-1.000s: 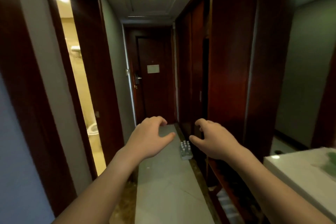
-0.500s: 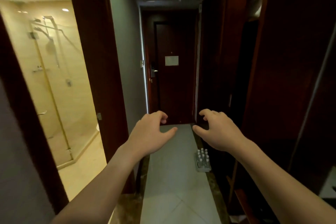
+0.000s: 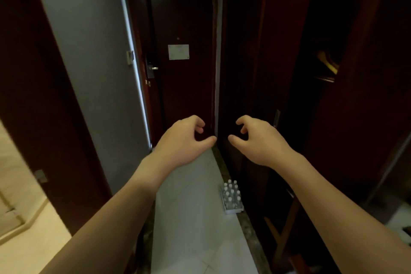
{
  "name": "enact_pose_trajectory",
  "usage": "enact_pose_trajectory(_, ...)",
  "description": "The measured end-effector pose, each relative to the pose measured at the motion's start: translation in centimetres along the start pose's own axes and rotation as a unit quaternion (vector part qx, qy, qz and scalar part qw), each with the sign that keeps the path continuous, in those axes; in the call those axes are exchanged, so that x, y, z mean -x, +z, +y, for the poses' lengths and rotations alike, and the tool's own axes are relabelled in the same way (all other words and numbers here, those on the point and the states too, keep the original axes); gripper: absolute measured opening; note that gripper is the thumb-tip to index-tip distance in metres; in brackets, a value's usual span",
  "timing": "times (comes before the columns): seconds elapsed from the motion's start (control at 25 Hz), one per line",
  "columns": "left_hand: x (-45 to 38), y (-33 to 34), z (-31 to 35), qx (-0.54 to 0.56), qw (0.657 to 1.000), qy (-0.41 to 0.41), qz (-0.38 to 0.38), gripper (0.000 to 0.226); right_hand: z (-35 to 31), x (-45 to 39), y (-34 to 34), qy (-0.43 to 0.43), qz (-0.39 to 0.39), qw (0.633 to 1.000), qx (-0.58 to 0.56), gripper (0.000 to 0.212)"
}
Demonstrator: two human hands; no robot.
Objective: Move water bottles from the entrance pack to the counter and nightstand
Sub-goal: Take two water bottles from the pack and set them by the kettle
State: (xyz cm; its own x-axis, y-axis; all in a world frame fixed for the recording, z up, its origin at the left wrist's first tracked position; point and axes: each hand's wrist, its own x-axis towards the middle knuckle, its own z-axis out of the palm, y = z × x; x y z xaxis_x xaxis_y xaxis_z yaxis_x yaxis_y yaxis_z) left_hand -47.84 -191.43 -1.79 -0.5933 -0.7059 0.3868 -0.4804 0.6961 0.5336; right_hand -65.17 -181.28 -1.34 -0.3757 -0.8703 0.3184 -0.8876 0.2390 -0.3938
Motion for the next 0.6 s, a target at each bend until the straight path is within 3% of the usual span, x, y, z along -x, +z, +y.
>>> enact_pose_trajectory(0.32, -18.4, 9.0, -9.2, -0.032, 0.998, -0.004, -0.063, 0.059, 7.2, -19.7, 9.9, -0.001, -0.005, 1.0, -0.021, 0.059)
enact_pose_trajectory(0.6, -35.1, 15.3, -16.2, -0.064, 0.996, -0.008, -0.063, 0.055, 14.5, -36.4, 16.4, 0.024, -0.025, 0.999, -0.041, 0.06)
